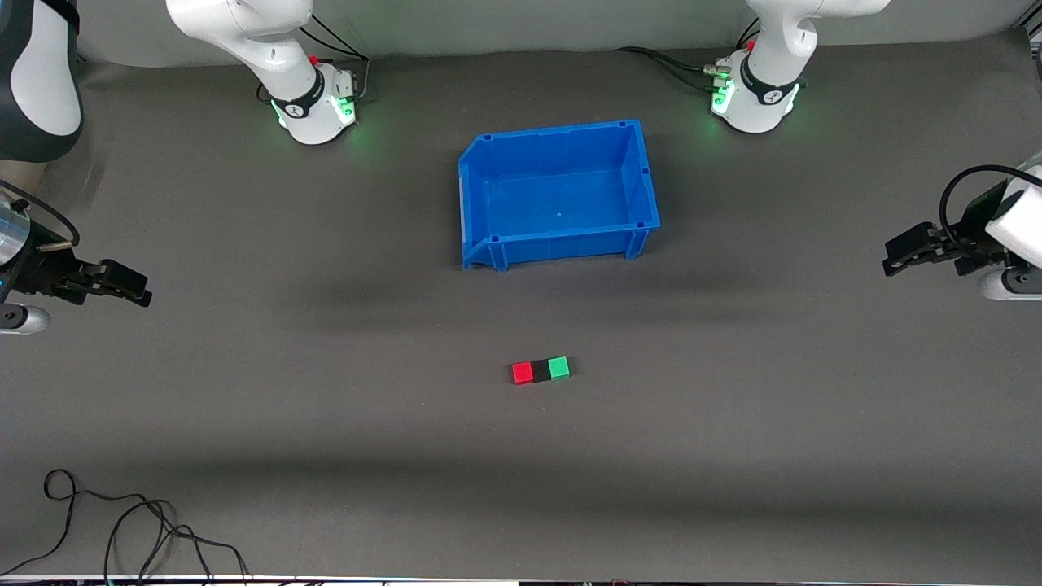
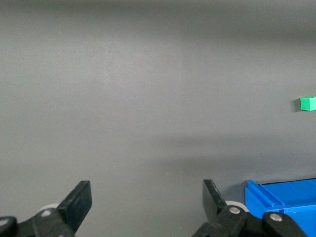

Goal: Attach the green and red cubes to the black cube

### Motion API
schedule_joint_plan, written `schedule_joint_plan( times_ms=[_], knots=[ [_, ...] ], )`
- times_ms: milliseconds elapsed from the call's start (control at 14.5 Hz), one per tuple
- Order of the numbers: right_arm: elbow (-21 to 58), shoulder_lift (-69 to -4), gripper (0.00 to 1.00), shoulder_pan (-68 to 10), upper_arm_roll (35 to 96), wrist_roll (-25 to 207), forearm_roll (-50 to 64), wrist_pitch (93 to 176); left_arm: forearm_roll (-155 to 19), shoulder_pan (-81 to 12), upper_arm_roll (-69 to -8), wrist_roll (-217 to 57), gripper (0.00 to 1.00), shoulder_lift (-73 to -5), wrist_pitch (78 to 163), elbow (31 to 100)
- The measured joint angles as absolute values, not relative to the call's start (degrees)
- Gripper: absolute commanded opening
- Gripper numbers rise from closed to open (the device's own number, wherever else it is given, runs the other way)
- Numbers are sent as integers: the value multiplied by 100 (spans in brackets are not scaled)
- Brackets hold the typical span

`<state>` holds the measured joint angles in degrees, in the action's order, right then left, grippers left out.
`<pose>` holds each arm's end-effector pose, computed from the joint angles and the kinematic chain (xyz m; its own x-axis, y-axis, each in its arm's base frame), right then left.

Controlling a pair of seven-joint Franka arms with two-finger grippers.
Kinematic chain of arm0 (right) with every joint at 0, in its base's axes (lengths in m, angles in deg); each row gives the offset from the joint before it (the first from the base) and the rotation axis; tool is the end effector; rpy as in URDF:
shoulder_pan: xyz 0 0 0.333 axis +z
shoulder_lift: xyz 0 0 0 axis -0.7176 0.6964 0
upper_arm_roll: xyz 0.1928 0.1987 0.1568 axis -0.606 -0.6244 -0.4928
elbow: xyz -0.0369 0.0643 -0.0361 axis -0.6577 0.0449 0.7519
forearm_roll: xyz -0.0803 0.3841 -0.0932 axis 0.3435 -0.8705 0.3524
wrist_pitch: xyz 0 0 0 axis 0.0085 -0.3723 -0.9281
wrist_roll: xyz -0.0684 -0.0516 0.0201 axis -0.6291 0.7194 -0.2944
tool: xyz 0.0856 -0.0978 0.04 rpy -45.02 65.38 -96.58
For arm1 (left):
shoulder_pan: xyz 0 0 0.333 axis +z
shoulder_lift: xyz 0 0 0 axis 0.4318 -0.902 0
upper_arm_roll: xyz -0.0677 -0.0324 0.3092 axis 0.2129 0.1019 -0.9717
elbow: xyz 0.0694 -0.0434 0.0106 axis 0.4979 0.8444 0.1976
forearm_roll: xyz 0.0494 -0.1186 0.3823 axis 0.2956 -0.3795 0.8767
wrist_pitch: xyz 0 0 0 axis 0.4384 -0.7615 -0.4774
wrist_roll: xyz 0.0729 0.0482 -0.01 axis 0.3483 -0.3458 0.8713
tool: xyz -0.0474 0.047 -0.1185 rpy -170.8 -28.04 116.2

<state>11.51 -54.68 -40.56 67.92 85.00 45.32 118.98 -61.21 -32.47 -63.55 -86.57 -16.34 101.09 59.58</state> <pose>0.6086 -0.0297 0.5360 0.9976 -0.0587 0.0378 -0.0601 -0.9975 0.0375 0.5894 -0.0087 0.5508 0.9998 0.0039 0.0191 0.0031 -0.9993 0.0375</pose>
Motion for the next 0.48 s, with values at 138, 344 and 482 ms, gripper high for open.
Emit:
schedule_joint_plan(
  times_ms=[138, 344, 482],
  knots=[
    [1100, -5520, 98, -4065, 6782, 8500, 4535, 11766, -6120, -3252, -6343, -8657, 100, -1609, 10098, 5957],
    [1057, -5589, 99, -4179, 6672, 8502, 4535, 11655, -6113, -3041, -6034, -8657, 100, -1576, 10095, 5955],
    [1080, -5572, 99, -4257, 6560, 8502, 4535, 11649, -6106, -2908, -5849, -8656, 100, -1574, 10095, 5955]
  ],
)
